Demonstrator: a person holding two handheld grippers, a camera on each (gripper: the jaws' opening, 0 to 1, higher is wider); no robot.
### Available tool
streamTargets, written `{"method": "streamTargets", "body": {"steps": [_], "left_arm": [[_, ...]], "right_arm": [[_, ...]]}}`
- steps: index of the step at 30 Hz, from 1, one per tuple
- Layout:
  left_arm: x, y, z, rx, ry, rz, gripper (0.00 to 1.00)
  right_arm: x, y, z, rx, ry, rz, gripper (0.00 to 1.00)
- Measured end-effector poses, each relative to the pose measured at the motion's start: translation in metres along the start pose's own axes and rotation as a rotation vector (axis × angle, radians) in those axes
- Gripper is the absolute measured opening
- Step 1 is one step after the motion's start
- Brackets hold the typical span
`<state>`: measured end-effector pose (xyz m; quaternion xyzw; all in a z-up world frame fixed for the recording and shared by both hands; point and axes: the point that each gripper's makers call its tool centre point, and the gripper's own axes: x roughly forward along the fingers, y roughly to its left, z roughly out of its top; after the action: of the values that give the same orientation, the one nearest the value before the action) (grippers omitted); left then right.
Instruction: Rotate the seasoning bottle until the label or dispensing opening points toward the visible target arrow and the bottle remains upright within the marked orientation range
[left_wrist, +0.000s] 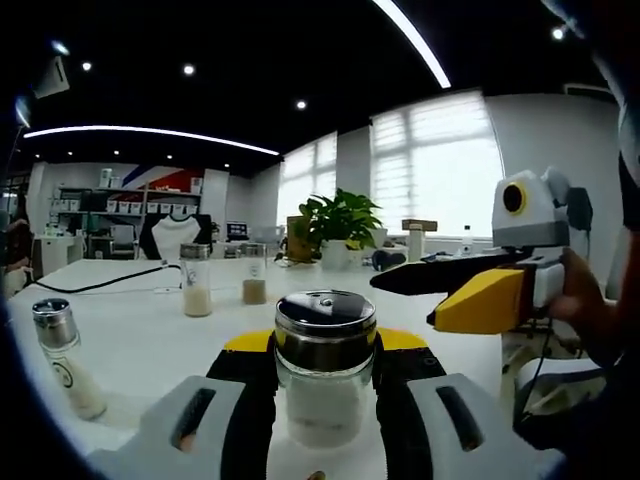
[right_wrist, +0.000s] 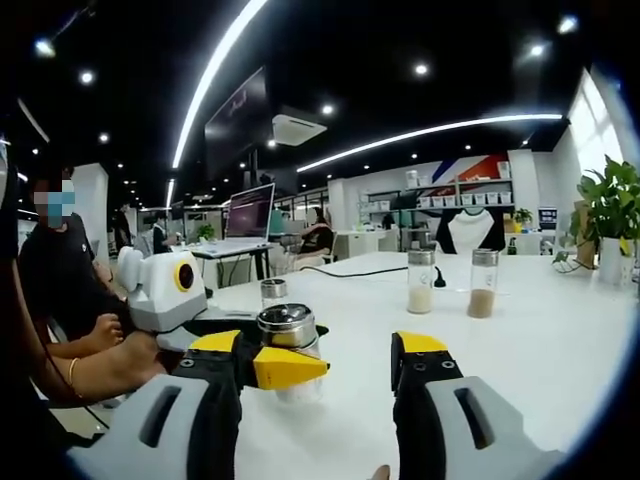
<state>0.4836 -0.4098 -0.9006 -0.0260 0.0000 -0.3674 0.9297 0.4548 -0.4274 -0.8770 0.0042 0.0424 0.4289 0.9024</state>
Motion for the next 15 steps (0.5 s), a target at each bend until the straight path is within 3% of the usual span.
{"method": "streamTargets", "body": {"steps": [15], "left_arm": [[0.000,-0.019,-0.004,0.057,0.024,-0.081,0.38]], "right_arm": [[0.003,0.006,-0.004,0.001,0.011,0.022,0.57]]}}
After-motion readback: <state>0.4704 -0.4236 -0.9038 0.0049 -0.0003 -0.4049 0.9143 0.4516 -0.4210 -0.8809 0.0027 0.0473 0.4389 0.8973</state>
